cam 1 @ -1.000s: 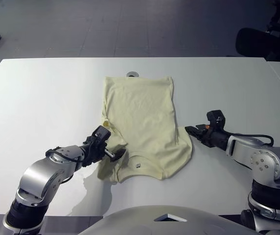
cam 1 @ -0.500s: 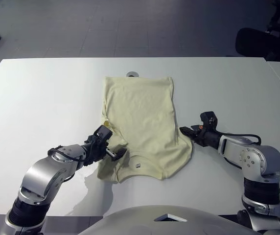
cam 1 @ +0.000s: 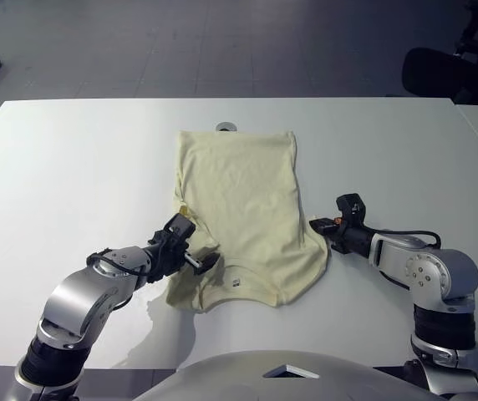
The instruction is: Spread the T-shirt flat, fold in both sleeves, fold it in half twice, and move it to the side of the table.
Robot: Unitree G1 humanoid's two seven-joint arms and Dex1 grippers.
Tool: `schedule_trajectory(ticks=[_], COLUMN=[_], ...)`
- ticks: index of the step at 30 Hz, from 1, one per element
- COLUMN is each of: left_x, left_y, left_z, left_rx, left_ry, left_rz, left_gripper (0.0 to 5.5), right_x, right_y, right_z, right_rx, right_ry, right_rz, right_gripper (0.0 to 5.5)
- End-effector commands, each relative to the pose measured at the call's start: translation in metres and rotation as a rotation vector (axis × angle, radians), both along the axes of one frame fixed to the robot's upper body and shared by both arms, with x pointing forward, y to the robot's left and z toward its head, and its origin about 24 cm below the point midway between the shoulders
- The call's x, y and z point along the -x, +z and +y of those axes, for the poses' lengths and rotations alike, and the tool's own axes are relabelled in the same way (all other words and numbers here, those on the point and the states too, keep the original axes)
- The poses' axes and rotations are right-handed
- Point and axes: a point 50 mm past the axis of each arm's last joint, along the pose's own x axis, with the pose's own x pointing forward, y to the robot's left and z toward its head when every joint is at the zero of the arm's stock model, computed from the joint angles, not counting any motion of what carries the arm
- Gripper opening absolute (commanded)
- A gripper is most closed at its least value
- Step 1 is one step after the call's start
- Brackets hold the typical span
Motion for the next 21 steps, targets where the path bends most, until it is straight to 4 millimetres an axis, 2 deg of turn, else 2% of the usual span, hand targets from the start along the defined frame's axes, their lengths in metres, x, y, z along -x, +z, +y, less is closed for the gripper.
schedule_trajectory(ticks=[1, 11, 21], left_x=[0.002, 0.008, 0.011], left_y=[-0.002, -0.004, -0.005], left_z=[0.000, 0.001, -0.002], left_rx=[-0.006, 0.000, 0.012], left_ry=[0.005, 0.039, 0.051], left_rz=[0.008, 0.015, 0.022], left_gripper=[5.40, 5.40, 5.40], right_x=[0.008, 0.026, 0.026], right_y=[-0.005, 0.008, 0.025], right_z=[-0.008, -0.034, -0.024], right_rx=[0.021, 0.072, 0.101], right_ry=[-0.035, -0.187, -0.184], right_rz=[0.039, -0.005, -0.071], right_gripper=[0.04, 0.04, 0.04])
